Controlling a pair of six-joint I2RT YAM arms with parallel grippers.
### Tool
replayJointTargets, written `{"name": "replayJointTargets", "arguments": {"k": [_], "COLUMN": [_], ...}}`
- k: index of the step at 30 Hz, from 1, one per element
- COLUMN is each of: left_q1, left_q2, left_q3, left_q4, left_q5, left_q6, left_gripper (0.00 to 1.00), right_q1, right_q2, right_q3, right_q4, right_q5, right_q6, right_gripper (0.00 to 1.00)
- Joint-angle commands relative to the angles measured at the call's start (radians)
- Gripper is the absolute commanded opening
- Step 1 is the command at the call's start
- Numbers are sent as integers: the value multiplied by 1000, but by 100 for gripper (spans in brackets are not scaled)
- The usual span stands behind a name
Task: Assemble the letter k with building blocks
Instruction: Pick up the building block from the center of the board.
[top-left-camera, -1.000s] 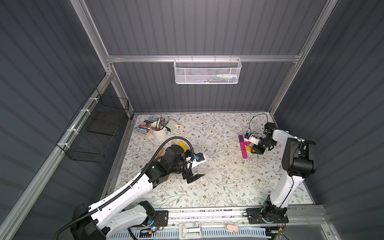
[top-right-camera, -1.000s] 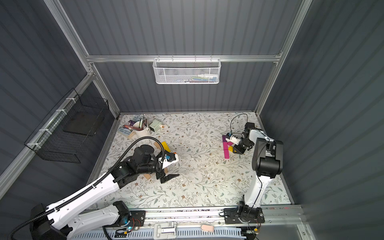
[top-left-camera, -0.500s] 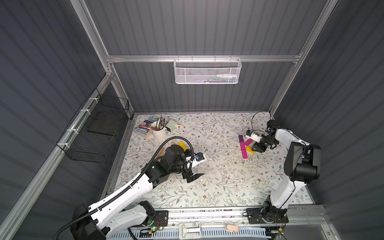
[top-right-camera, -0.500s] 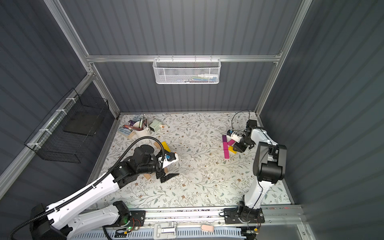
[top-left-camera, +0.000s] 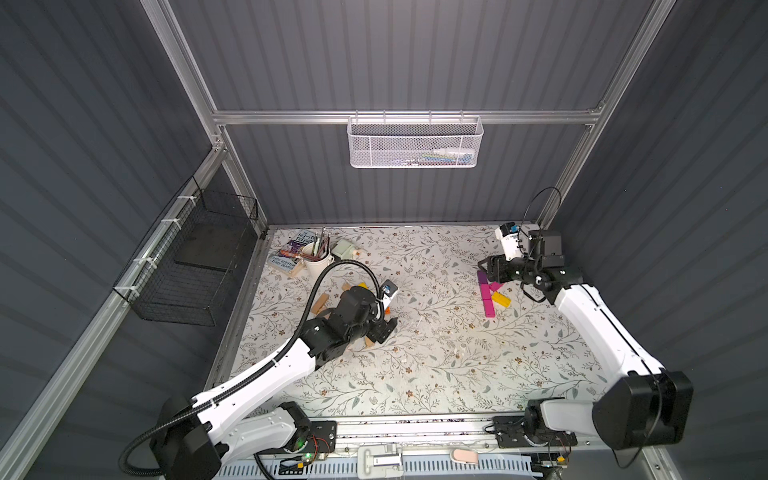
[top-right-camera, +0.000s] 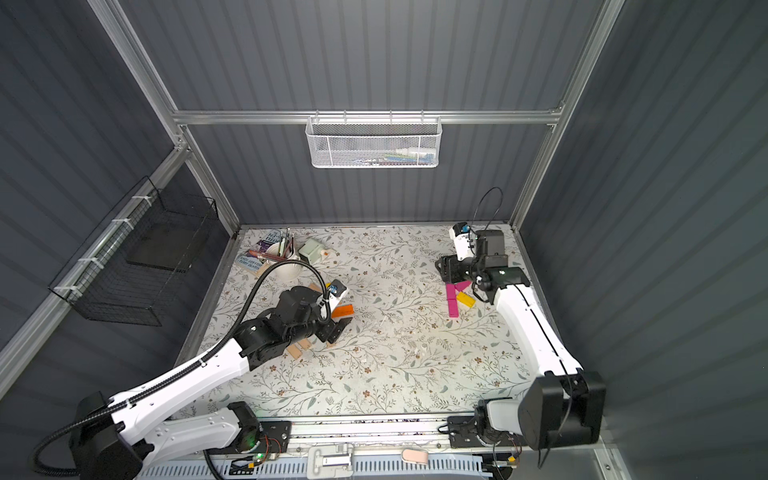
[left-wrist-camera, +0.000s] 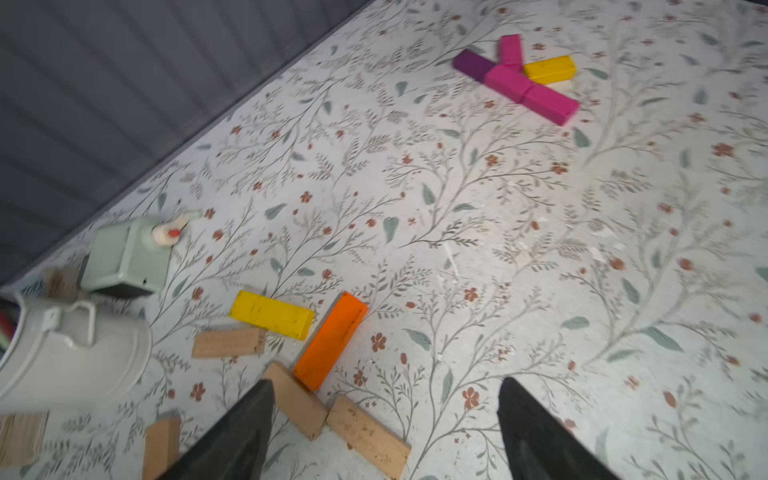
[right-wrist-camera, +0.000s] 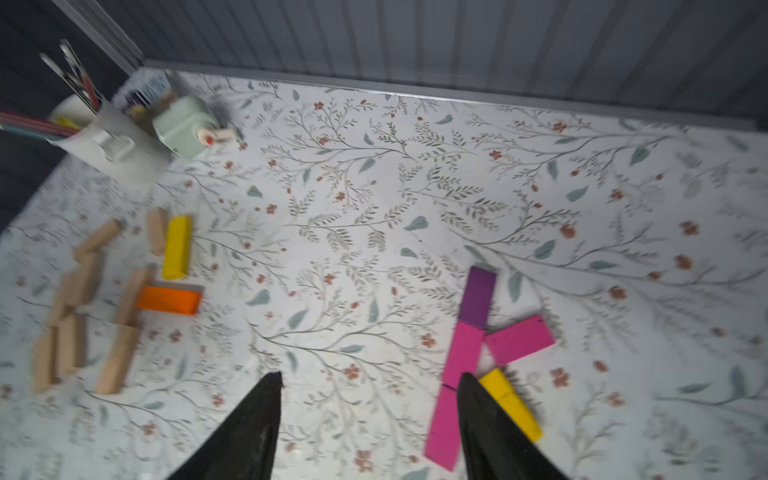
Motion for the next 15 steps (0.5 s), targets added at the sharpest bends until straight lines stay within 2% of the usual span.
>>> {"name": "replayJointTargets", "arguments": {"k": [1, 7, 11, 15], "left_q1": [38, 173, 211, 218], "left_q2": [73, 294, 485, 647], "left_q3": [106, 278, 397, 494], "left_q4": [-89, -236, -320, -374], "left_q5": [-186, -82, -60, -76], "left_q6": [-250, -539, -703, -795], "left_gripper": [78, 62, 54, 52], "right_q1": [76, 236, 317, 337], "right_q2": [-61, -47, -60, -57], "right_q3": [-66, 15, 25, 42], "right_q4": [43, -206, -244, -259], "right_q5": [111, 225, 274, 256], "right_q6": [382, 421, 406, 390], "right_gripper": [67, 65, 66, 67]}}
